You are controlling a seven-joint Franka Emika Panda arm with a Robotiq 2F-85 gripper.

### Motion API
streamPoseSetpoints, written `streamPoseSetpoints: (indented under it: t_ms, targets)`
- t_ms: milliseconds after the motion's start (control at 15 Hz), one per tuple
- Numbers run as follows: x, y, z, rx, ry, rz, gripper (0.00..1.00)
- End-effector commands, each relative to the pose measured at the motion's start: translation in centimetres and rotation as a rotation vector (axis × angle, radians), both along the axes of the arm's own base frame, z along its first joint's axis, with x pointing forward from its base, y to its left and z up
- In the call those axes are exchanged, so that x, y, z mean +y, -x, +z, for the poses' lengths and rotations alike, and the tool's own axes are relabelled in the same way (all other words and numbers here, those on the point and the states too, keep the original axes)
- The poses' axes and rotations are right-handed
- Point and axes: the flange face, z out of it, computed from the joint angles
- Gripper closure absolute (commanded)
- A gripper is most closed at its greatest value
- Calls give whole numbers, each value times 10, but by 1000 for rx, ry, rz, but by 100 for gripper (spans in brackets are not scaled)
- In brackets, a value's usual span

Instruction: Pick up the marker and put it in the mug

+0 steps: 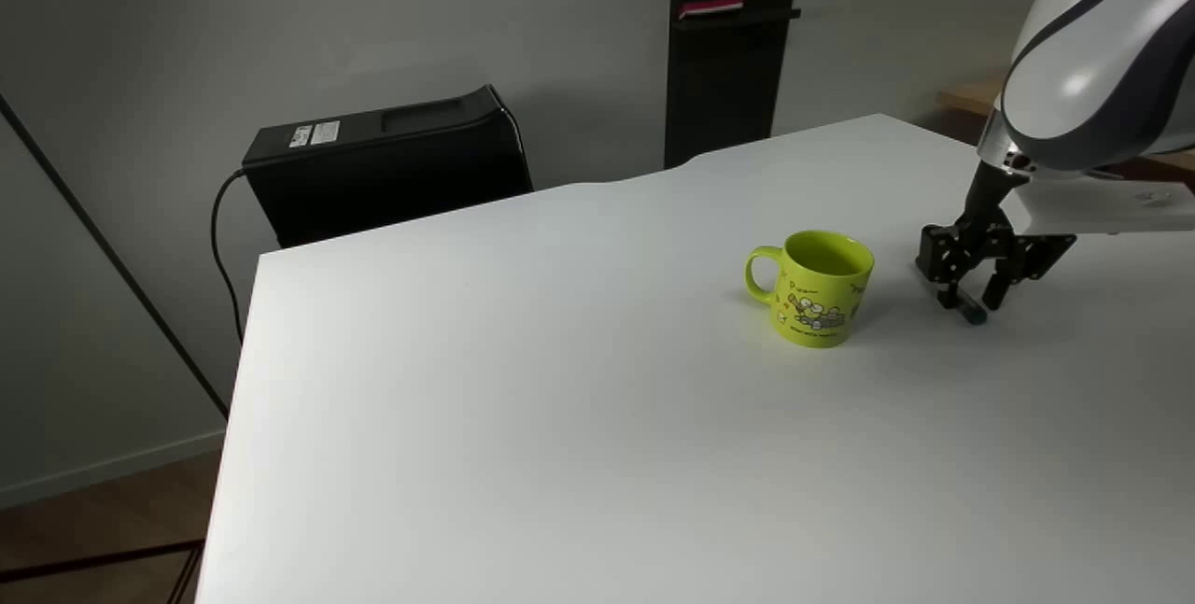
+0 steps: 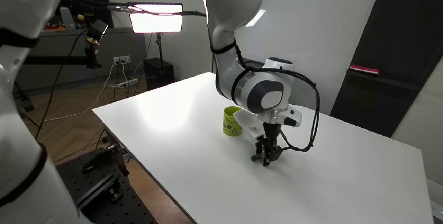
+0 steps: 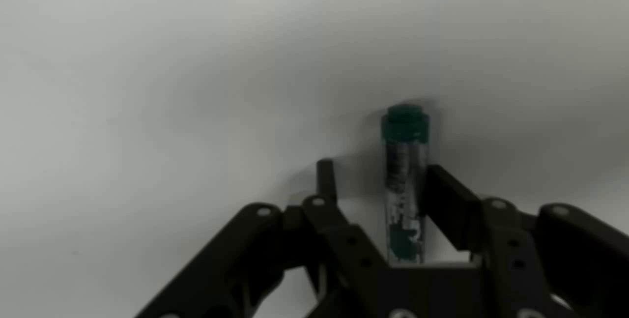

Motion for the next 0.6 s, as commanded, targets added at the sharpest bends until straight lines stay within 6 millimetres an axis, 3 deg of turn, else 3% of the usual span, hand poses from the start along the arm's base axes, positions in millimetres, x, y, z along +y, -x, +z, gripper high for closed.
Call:
streamPoseSetpoints:
  t_ms: [0,200,533]
  targets:
    - [-11,-11,1,32,44,-46,81]
    - [-24,-15,6,56,70,-82,99]
    - [-39,-22,17,153,52,-118,95]
